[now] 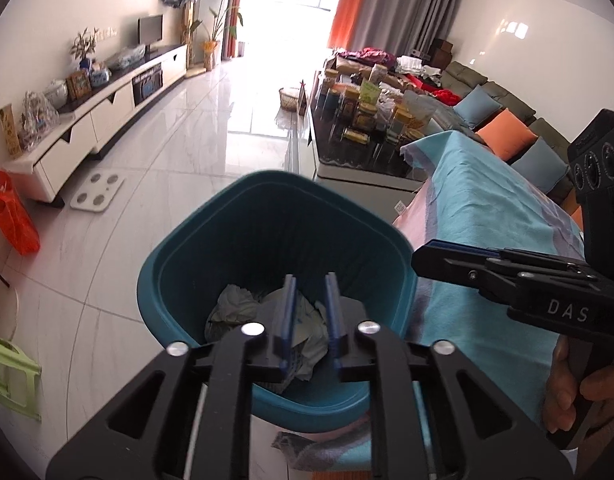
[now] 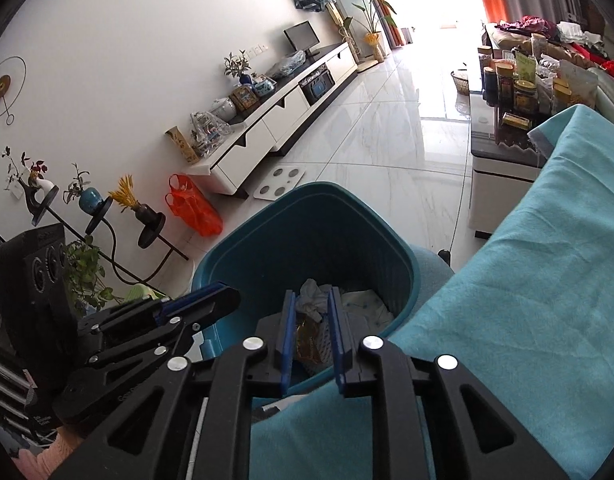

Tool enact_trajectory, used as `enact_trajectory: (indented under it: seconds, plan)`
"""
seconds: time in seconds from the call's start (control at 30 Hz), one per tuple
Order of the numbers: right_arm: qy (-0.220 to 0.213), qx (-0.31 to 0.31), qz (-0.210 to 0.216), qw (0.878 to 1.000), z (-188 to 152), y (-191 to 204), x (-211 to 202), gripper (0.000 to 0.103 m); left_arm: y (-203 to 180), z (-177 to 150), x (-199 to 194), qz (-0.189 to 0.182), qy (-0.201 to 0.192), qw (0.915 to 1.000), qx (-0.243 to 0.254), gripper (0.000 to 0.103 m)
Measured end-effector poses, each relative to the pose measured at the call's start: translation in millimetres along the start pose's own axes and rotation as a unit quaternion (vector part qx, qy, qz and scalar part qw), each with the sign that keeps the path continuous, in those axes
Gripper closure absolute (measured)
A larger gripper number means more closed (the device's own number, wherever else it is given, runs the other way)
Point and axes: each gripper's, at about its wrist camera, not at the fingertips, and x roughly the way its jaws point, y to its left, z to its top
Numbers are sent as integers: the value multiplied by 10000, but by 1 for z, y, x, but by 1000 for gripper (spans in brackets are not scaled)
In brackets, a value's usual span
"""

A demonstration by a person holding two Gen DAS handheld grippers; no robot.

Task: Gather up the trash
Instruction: 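Open both grippers to drop the wrapper and tissue into the bin, then move both open grippers back over the table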

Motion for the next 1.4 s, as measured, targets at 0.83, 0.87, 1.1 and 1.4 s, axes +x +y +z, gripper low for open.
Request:
enact_trajectory:
  seconds: [0.83, 0.87, 1.1, 1.4]
  plan:
    - [-1945, 969, -1628, 9624, -142, -102, -260, 67, -259, -53, -52, -2448, -276, 9486, 1986, 42]
    - [-1988, 1066, -1702, 9592, -150, -110, -270, 66, -270, -56, -51, -2536, -229, 9446, 2072, 42]
    - [-2223, 1816, -2349, 9287, -213, -149, -326, 65, -345, -86, -49, -2931, 41, 9171, 2701, 42]
    - [-2317, 2689, -2718, 8945, -272, -184, -359, 56, -404, -105, -35, -3293, 506, 8944, 2983, 44]
